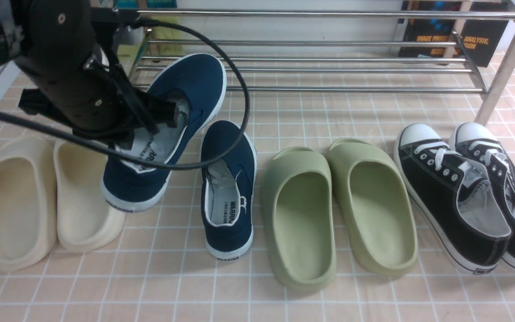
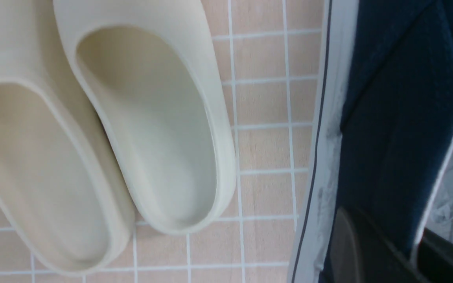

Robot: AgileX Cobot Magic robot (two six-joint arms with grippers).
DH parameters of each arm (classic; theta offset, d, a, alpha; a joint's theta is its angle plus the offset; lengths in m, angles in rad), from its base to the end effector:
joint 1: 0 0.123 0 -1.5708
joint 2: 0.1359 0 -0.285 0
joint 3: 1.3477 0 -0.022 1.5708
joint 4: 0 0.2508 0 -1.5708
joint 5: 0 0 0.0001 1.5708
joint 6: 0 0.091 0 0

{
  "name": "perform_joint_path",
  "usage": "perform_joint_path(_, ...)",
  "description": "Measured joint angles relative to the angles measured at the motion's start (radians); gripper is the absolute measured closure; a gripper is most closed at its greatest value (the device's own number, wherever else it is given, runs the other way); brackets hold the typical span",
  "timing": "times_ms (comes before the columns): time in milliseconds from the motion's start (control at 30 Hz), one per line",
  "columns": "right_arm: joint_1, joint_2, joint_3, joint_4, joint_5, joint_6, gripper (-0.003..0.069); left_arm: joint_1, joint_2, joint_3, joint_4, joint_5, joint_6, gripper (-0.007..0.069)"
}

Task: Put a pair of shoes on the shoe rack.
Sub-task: Use the left arm to put a shoe into the shoe rack

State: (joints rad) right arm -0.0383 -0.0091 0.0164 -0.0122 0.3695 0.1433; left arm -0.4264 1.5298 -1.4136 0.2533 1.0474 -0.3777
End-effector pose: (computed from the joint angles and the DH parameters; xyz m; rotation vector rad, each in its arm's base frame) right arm 0.0527 -0.0024 0.1749 0.1612 1.8538 0.0608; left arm 0.3009 -0.1150 0.3438 0.1558 2.5878 0.0454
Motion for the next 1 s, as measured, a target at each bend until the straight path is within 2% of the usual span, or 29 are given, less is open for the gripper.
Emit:
perform_joint_path(167, 0.000, 0.000, 0.000, 0.000, 0.000, 0.000, 0.0421, 0.031, 0.094, -0.106, -0.027, 0.016, 0.004, 0.0582)
perform_joint_path(333, 0.000, 0.000, 0.000, 0.000, 0.000, 0.000, 0.0421, 0.121, 0.193, -0.234, -0.104, 0.016, 0.043, 0.0582)
perform_joint_path(467, 0.000, 0.000, 0.000, 0.000, 0.000, 0.000, 0.0421, 0.164, 0.246, -0.302, -0.116, 0.007, 0.046, 0.0582)
perform_joint_path(800, 0.000, 0.000, 0.000, 0.000, 0.000, 0.000, 0.0421, 0.192, 0.388, -0.410, -0.120, -0.078, 0.046, 0.0582)
perform_joint_path(1000, 0.000, 0.000, 0.000, 0.000, 0.000, 0.000, 0.0421, 0.192, 0.492, -0.458, -0.120, -0.205, 0.035, 0.0580)
